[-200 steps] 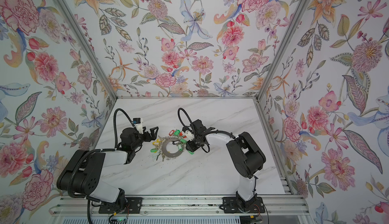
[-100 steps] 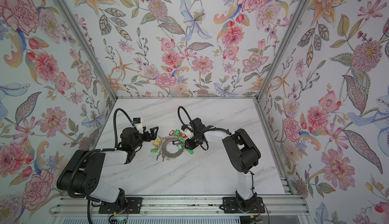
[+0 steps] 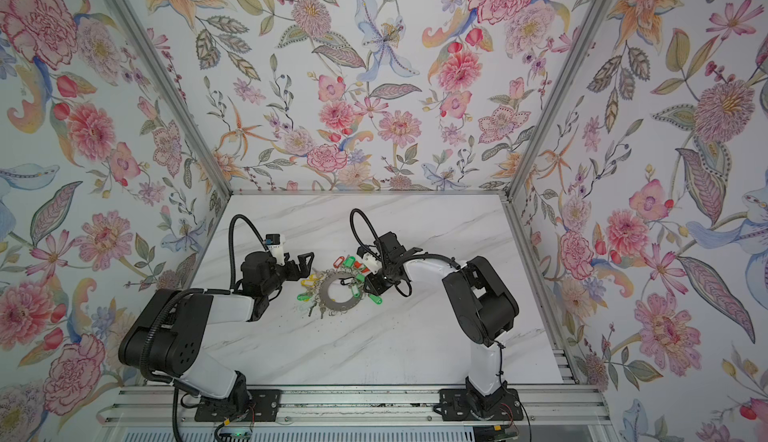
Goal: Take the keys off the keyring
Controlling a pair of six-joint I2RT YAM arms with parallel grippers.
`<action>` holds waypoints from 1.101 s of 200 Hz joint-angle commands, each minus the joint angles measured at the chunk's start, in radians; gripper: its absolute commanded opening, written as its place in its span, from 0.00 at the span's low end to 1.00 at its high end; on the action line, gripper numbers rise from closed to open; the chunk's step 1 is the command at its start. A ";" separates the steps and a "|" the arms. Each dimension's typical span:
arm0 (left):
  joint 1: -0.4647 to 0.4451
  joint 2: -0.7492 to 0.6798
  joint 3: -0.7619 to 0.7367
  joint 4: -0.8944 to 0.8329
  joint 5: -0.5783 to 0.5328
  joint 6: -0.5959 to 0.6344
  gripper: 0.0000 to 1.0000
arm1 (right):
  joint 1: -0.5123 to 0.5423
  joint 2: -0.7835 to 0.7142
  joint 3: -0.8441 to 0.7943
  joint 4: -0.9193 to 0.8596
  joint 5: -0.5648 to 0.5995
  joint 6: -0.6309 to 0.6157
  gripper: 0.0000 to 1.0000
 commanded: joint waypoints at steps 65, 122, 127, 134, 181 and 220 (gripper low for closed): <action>-0.007 -0.009 0.015 0.009 0.022 0.007 0.99 | 0.035 0.030 -0.027 0.013 -0.004 -0.003 0.26; -0.006 -0.014 0.014 0.009 0.013 0.008 0.99 | 0.030 0.027 -0.035 -0.001 0.017 -0.011 0.25; -0.006 -0.013 0.013 0.009 0.014 0.007 0.99 | 0.030 0.026 -0.035 -0.002 0.019 -0.012 0.25; -0.006 -0.010 0.015 0.011 0.016 0.006 0.99 | 0.030 0.024 -0.037 -0.002 0.019 -0.012 0.24; -0.007 -0.013 0.010 0.020 0.025 0.004 0.99 | 0.027 0.022 -0.040 -0.010 0.017 -0.022 0.18; -0.005 -0.012 0.012 0.015 0.022 0.007 0.99 | 0.021 0.011 -0.037 -0.030 0.027 -0.034 0.20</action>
